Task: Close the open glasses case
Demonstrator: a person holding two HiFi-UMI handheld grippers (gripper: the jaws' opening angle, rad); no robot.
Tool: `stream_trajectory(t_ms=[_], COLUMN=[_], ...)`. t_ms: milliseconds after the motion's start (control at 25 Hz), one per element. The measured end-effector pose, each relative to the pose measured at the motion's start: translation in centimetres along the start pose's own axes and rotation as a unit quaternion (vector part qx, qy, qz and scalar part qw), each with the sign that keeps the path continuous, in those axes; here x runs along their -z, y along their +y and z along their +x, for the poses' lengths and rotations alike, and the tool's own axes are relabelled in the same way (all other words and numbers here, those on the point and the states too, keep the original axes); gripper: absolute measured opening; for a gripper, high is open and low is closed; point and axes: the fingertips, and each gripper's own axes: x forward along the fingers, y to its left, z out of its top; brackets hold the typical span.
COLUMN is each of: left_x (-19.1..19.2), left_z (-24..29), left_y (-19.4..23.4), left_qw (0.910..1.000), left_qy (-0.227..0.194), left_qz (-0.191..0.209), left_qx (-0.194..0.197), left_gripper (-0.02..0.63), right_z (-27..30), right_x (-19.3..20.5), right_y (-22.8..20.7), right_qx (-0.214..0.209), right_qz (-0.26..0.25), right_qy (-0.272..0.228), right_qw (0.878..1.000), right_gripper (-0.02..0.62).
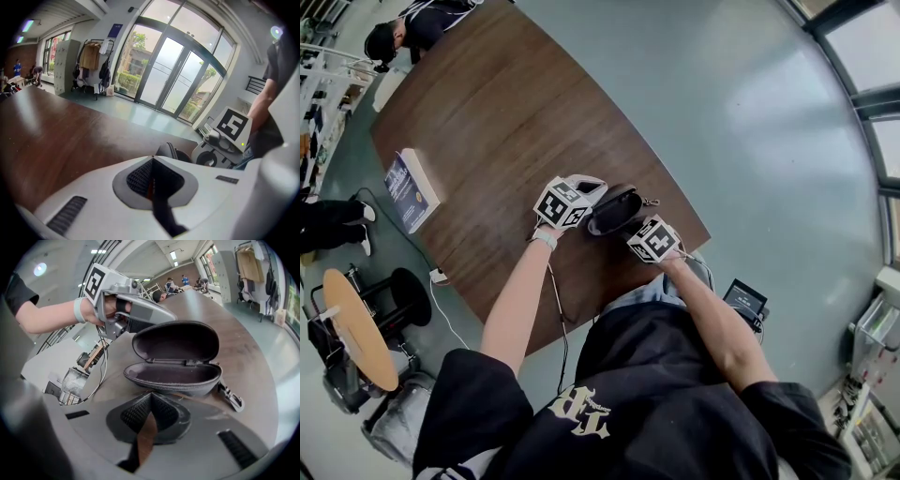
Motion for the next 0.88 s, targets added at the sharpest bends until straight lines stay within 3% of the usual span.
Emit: stream_trajectory(t_ms=[280,560,880], left_x=[0.3,0.0,0.9], left_z=[0.0,0.3,0.8], left_y=[-1.9,-3.7,-5.9], left_qw=[0.9983,0.9962,0.9967], left_qy=[-0.025,-0.039,-0.034], left_qz=[-0.052,-0.078,-0.074], left_qx=[0.000,0.005,-0.005], left_gripper=[0.006,0.006,0.006], right_z=[-0.3,-1.1,-2.8], right_x=[1.2,2.9,3.8], right_y=[-0.2,-1.0,-1.3], right_qx=[-0.002,-0.001,0.011], right_qz=[0.006,0.015,0.010], right_qy=[-0.004,0.000,-0.010], right_qw=[1.000,1.000,1.000], right_gripper=[-0.012,-0.012,-0.012])
